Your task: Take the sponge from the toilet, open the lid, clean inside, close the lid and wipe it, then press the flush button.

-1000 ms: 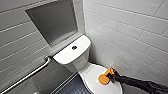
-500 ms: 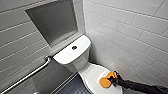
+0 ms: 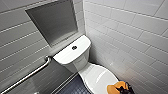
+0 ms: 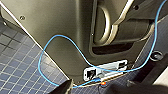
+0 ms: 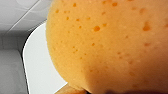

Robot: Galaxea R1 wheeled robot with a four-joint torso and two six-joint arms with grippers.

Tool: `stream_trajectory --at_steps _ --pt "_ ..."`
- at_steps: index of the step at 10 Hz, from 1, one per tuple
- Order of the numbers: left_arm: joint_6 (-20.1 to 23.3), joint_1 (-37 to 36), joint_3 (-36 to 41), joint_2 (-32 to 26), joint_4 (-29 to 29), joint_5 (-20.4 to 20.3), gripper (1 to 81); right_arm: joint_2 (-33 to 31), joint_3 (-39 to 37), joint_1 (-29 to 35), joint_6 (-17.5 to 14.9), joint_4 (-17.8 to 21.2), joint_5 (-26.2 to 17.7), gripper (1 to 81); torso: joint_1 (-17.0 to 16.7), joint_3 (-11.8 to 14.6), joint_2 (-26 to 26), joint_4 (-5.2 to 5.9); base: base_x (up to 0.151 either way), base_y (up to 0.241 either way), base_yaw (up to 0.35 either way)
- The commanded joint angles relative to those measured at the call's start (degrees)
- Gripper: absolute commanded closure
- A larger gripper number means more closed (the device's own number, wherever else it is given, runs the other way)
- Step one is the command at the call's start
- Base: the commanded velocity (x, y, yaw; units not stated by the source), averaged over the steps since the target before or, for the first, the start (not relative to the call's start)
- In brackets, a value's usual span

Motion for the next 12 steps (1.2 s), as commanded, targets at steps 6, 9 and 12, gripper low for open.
stream_trajectory --at_steps 6,9,12 --pt "0.34 1.43 0.66 -0.49 -0.01 5.49 1.0 -19.52 17.16 -21.59 0.52 -1.12 11.93 81.1 0.00 0.02 0.00 0.00 0.000 0.000 0.000" --pt "0.34 1.43 0.74 -0.40 0.08 5.23 1.0 -25.60 31.79 -19.68 -1.85 -8.27 -2.04 81.1 0.00 0.02 -0.02 0.00 0.000 0.000 0.000" --pt "0.34 1.34 0.92 -0.22 0.26 5.05 1.0 -24.47 34.60 -10.99 -4.31 -10.90 -19.30 81.1 0.00 0.02 -0.02 0.00 0.000 0.000 0.000"
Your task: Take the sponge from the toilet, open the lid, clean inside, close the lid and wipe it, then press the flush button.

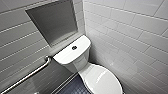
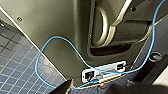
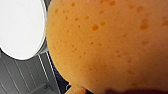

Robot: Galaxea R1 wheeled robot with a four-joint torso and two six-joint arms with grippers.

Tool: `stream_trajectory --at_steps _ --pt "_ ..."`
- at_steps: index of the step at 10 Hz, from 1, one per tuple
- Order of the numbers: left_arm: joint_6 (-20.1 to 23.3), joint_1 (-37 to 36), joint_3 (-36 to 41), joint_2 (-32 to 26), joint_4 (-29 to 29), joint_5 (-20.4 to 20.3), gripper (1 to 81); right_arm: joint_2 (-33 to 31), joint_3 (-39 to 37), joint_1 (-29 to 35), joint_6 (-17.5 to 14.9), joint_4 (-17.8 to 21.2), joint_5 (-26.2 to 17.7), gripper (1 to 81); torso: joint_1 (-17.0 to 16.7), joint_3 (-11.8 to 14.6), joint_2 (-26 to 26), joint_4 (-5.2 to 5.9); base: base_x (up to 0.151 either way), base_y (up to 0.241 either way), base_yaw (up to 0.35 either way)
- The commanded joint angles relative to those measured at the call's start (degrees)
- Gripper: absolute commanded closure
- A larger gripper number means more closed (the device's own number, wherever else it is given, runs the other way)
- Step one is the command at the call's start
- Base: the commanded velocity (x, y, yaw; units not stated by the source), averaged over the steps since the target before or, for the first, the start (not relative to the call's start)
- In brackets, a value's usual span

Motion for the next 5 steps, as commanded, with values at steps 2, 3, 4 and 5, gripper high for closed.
stream_trajectory --at_steps 2,3,4,5 --pt "0.34 1.27 0.75 -0.63 0.21 5.18 1.0 -2.51 7.18 20.60 -2.41 -5.70 -28.26 81.1 0.00 0.00 0.00 0.00 0.000 0.000 0.000" --pt "0.34 1.10 0.75 -0.63 0.21 5.18 1.0 -1.55 7.28 26.13 -2.15 -5.70 -33.00 81.1 0.00 0.00 0.00 0.00 0.000 0.000 0.000" --pt "0.34 1.01 0.75 -0.54 0.21 5.18 1.0 -0.41 7.27 31.58 -2.06 -5.70 -37.22 81.1 0.00 0.00 0.00 0.00 0.000 0.000 0.000" --pt "0.34 1.01 0.75 -0.54 0.29 5.18 1.0 1.34 7.80 35.99 -2.06 -5.88 -39.61 81.1 0.00 0.00 0.00 0.00 0.000 0.000 0.000"
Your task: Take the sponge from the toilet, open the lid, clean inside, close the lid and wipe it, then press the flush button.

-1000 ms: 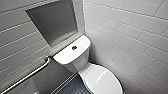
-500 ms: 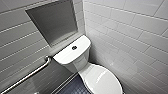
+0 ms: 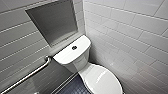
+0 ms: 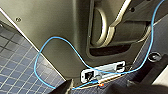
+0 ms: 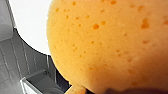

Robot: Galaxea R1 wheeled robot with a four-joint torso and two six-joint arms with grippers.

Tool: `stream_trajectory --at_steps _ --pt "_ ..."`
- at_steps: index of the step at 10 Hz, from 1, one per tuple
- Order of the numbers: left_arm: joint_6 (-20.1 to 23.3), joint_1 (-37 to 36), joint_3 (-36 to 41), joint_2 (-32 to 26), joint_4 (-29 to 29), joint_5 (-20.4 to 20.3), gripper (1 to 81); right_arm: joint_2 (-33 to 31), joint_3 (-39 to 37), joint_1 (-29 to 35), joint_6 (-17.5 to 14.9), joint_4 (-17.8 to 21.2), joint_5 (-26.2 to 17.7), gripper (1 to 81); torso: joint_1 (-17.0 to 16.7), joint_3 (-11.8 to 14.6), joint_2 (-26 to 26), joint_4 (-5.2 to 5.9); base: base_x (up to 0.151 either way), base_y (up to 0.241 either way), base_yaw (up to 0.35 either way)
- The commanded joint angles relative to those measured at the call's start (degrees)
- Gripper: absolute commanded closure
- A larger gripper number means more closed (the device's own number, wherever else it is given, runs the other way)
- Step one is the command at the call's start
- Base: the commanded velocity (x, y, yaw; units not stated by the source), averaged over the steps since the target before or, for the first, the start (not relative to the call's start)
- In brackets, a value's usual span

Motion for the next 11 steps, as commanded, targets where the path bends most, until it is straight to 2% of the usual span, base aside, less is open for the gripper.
stream_trajectory --at_steps 1,2,3,5,6,7,8,11 --pt "0.34 0.97 0.57 -0.57 0.21 5.15 1.0 3.08 3.63 20.37 -0.53 -2.24 -21.70 81.1 0.00 0.00 0.00 0.00 0.000 0.000 0.000" --pt "0.34 0.97 0.57 -0.57 0.21 5.14 1.0 6.70 1.25 22.83 -0.45 -2.77 -24.80 81.1 0.00 0.00 0.00 0.00 0.000 0.000 0.000" --pt "0.34 0.97 0.57 -0.65 0.21 5.14 1.0 10.48 -1.73 24.59 -0.36 -2.77 -26.03 81.1 0.00 0.00 0.00 0.00 0.000 0.000 0.000" --pt "0.34 0.97 0.57 -0.74 0.21 5.14 1.0 18.62 -8.74 26.45 -0.62 -3.29 -26.30 81.1 0.00 0.00 0.00 0.00 0.000 0.000 0.000" --pt "0.34 0.97 0.57 -0.74 0.21 5.14 1.0 22.65 -12.16 27.23 -0.71 -5.72 -25.96 81.1 0.00 0.00 0.00 0.00 0.000 0.000 0.000" --pt "0.34 0.97 0.57 -0.65 0.29 5.14 1.0 25.95 -15.09 27.50 -0.53 -8.74 -24.54 81.1 0.00 0.00 0.00 0.00 0.000 0.000 0.000" --pt "0.34 0.97 0.57 -0.65 0.29 5.14 1.0 28.92 -19.02 27.50 -0.45 -11.19 -20.10 81.1 0.00 0.00 0.00 0.00 0.000 0.000 0.000" --pt "0.34 0.97 0.57 -1.09 0.12 5.23 1.0 35.24 -29.39 27.76 -0.89 -12.44 -10.60 81.1 0.00 -0.02 0.00 0.00 0.000 0.000 0.000"
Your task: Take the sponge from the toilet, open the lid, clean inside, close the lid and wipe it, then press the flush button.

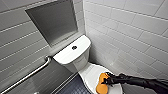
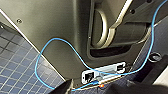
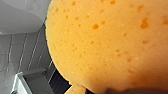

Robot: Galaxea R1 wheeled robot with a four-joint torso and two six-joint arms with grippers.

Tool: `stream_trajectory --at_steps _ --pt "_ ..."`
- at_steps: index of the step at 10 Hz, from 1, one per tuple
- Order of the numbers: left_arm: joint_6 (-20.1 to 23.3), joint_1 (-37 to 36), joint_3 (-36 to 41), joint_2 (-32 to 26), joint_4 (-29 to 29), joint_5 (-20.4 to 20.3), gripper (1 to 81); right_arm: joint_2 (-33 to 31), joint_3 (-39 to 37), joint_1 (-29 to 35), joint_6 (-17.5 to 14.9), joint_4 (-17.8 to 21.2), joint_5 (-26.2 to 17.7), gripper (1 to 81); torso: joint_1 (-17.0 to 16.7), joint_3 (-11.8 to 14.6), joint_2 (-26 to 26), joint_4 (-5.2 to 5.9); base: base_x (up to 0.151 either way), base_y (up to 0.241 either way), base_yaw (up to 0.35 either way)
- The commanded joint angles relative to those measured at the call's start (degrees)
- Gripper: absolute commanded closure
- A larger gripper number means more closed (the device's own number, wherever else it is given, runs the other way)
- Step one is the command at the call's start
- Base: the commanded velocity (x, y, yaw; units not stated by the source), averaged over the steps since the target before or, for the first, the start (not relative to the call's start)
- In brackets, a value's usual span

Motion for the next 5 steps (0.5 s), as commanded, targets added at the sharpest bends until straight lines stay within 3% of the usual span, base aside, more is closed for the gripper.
stream_trajectory --at_steps 1,5 --pt "0.34 1.23 0.48 -1.06 0.02 5.24 1.0 7.93 -10.92 7.68 0.08 -4.20 11.33 81.1 0.00 0.00 0.00 0.00 0.000 0.000 0.000" --pt "0.34 1.67 0.48 -1.14 -0.33 5.33 1.0 20.21 -31.70 2.94 2.00 -3.05 19.83 81.1 0.00 0.00 0.02 0.00 0.000 0.000 0.000"
